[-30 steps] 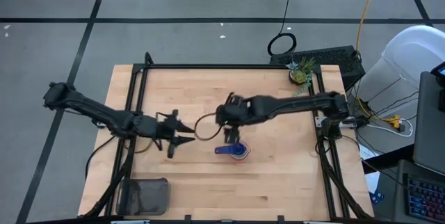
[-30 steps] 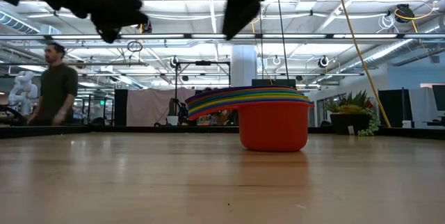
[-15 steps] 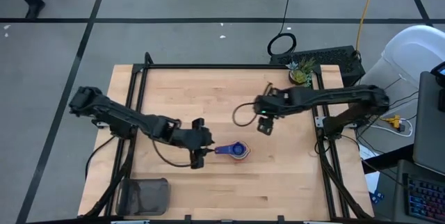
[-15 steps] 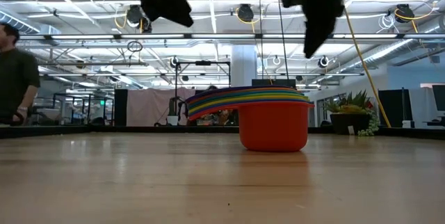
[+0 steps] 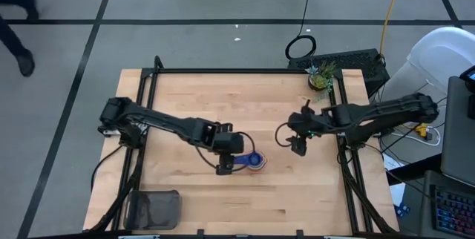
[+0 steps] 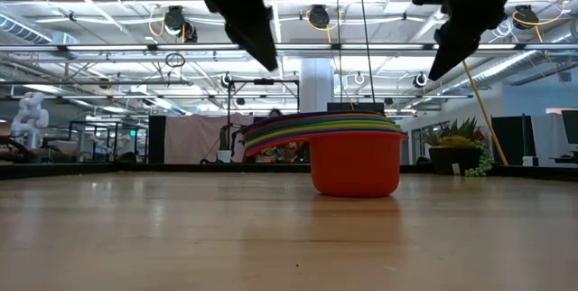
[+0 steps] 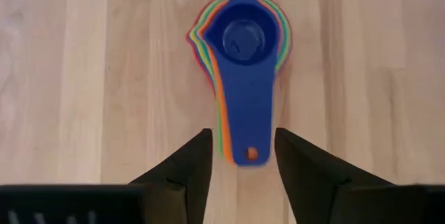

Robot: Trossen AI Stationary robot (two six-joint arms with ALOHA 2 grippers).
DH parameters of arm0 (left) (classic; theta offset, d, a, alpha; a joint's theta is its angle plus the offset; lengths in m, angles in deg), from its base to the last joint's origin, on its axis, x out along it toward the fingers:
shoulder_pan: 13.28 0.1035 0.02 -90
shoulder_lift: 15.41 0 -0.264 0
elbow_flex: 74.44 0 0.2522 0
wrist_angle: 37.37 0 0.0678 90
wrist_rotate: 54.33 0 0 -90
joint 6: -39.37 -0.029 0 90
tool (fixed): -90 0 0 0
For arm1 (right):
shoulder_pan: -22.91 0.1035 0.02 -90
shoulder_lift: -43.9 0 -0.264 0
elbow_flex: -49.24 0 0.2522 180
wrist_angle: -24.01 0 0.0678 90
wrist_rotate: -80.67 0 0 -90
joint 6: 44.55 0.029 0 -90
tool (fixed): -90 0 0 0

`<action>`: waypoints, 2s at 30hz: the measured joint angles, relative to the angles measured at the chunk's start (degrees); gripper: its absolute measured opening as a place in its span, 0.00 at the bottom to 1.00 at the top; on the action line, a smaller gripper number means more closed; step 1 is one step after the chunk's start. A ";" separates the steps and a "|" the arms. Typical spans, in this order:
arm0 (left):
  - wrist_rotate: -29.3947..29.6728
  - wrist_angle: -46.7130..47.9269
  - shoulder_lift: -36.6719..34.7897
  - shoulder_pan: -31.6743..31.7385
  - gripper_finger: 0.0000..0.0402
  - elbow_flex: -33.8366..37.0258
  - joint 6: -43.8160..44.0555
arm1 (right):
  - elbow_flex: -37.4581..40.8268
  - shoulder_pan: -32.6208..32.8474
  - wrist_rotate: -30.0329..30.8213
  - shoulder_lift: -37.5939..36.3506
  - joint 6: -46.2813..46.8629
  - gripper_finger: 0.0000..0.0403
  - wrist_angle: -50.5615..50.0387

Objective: Nest measuring cups in basket
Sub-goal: Put the nested measuring cups into the black bin

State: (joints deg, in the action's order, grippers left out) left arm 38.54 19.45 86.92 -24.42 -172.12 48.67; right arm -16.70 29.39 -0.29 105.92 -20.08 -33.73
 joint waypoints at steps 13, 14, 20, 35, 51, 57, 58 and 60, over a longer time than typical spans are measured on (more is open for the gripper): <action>-2.92 -1.81 2.69 1.26 0.64 -0.02 1.47 | 0.89 0.77 2.75 -3.41 -3.08 0.63 -0.85; -2.93 -1.88 2.83 1.15 0.66 -0.04 1.92 | 0.91 0.77 2.97 -3.43 -3.12 0.63 -0.93; -2.82 -4.10 3.37 0.46 0.81 -0.04 4.36 | 0.91 0.77 2.97 -3.43 -4.17 0.63 -0.82; -2.50 -5.61 7.78 -0.24 0.85 -0.02 4.41 | 0.89 0.77 2.95 -3.43 -4.20 0.63 -0.95; -0.69 -6.30 12.48 -0.15 0.81 0.04 0.68 | 0.89 0.77 2.91 -3.43 -2.14 0.63 -0.84; -0.65 -5.53 12.48 0.00 0.65 0.04 -0.18 | 0.89 0.77 2.91 -3.43 -1.53 0.63 -0.85; -0.65 -5.50 12.48 -0.02 0.63 0.04 -0.18 | 0.89 0.77 2.90 -3.43 -1.38 0.63 -0.84; -0.78 -5.52 12.48 -0.02 0.58 0.04 -0.16 | 0.89 0.77 2.89 -3.43 -1.33 0.63 -0.84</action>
State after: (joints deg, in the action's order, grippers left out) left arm 37.76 13.93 99.39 -24.43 -172.08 48.51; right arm -15.81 30.16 2.59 102.49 -21.41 -34.57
